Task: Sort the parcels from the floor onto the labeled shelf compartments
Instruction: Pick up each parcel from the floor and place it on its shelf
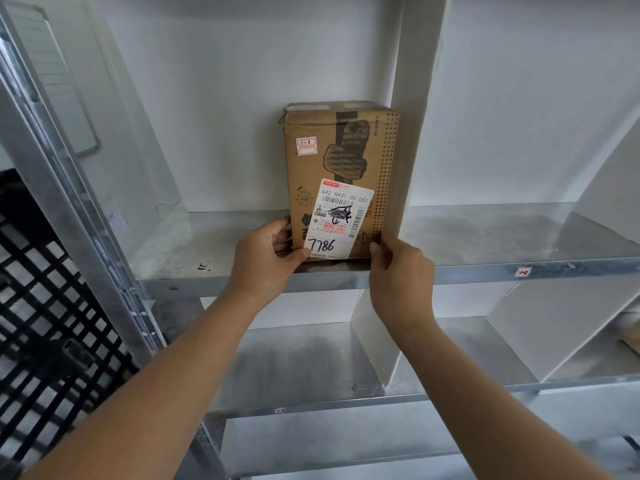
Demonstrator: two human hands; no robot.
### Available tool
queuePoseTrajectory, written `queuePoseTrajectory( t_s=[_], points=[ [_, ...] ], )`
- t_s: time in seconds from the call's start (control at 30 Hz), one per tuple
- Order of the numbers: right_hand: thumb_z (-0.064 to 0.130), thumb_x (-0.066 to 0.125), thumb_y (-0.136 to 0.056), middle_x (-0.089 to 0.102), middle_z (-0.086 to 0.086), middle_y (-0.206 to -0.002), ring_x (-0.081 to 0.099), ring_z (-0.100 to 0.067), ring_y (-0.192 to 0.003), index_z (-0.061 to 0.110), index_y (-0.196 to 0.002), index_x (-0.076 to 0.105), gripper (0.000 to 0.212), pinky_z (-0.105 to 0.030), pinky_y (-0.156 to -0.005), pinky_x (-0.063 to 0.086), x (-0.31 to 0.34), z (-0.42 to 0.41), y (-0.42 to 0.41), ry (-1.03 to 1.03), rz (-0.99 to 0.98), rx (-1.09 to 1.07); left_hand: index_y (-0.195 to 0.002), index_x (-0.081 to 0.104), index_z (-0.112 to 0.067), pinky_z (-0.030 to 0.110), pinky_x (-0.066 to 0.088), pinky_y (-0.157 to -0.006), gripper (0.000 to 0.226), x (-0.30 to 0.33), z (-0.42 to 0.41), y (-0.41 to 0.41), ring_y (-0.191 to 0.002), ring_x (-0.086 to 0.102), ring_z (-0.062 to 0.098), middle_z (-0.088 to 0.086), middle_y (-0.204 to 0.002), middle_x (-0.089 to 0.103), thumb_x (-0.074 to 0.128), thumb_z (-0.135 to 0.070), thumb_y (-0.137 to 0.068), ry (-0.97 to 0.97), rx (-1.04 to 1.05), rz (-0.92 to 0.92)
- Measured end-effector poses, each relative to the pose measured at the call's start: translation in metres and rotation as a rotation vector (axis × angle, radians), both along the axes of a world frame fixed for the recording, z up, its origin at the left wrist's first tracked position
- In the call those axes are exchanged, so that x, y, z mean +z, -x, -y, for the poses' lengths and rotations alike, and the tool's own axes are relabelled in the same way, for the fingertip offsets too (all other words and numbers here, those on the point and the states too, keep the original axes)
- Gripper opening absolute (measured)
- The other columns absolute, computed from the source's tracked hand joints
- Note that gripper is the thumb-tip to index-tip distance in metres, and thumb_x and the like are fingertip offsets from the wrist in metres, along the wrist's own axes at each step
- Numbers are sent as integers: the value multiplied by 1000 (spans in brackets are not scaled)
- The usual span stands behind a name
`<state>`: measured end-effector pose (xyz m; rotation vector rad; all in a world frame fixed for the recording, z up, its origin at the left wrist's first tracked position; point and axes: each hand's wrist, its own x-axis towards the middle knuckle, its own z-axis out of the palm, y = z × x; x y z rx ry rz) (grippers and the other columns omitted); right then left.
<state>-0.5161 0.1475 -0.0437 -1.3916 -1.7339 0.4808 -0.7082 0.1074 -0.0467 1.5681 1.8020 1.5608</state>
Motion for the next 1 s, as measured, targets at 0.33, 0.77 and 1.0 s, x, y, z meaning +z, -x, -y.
queuePoseTrajectory(
  t_s=[0.33, 0.77, 1.0],
  points=[
    [34, 56, -107, 73, 6, -79, 56, -9, -64, 16, -96, 76, 29, -9, -55, 35, 3, 21, -17, -17, -27, -9, -147, 56, -12, 21, 50, -100, 67, -4, 15, 9, -121, 67, 14, 4, -137, 68, 83, -29, -88, 24, 84, -74],
    [57, 62, -97, 58, 12, -147, 60, -12, -125, 35, -145, 55, 54, -27, -100, 49, -15, 74, -43, 39, -29, 695, -146, 56, -32, 29, 43, -113, 44, -14, 150, -67, -130, 51, 3, -17, -143, 54, 57, -44, -103, 96, 263, -247],
    [46, 69, -95, 60, 18, -134, 57, -1, -123, 29, -141, 61, 50, -31, -109, 48, -30, 144, -32, 20, -64, 1054, -148, 54, -20, 4, 36, -101, 46, -24, 261, -94, -120, 42, -22, -20, -135, 53, 60, -32, -104, 186, 464, -339]
  ],
)
